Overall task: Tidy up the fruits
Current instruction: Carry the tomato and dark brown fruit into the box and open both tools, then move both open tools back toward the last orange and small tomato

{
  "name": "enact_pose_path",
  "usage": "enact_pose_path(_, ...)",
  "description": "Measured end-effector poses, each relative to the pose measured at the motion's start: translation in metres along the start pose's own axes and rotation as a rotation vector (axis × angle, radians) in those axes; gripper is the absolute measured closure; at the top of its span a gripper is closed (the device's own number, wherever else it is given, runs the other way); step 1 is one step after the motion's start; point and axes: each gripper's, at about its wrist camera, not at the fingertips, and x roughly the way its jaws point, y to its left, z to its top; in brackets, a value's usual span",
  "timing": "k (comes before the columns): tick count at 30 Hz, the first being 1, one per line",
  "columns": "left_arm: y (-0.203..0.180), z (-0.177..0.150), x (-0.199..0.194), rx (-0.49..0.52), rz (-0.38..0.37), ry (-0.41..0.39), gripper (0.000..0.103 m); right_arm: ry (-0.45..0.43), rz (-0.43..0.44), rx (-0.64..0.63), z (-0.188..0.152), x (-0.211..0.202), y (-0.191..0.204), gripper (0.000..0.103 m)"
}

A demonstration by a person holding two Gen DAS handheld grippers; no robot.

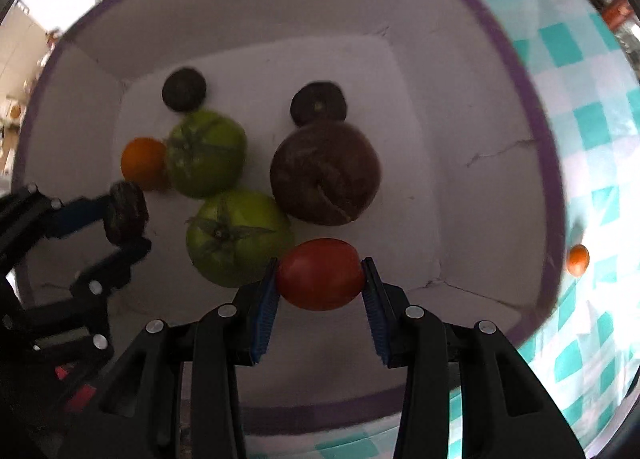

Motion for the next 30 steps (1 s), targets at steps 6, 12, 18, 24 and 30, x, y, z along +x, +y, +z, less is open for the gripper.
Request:
enact_pose_path(6,0.0,0.003,0.007,-0.001,0.013,0.055,0.066,0.046,-0.002,-0.004,0.007,0.005,-0.007,0.062)
enact_pose_path(12,0.004,0.004,0.005,0.0,0.002,0.053,0.064,0.024,-0.011,0.021,0.001,0.002,-0.009,0.053)
enact_pose_path(18,0.01,0.005,-0.004,-0.001,-0.012,0.037,0.046,-0.073,-0.039,0.055,-0.011,-0.027,-0.008,0.035)
enact_pose_path(24,0.011,0.0,-0.021,0.035,-0.023,-0.005,0.041,-0.216,-0.048,0.129,-0.035,-0.068,-0.004,0.027)
enact_pose_path(30,0.011,-0.007,-0.036,0.074,-0.037,-0.049,0.031,-0.391,-0.038,0.243,-0.08,-0.104,0.0,0.021)
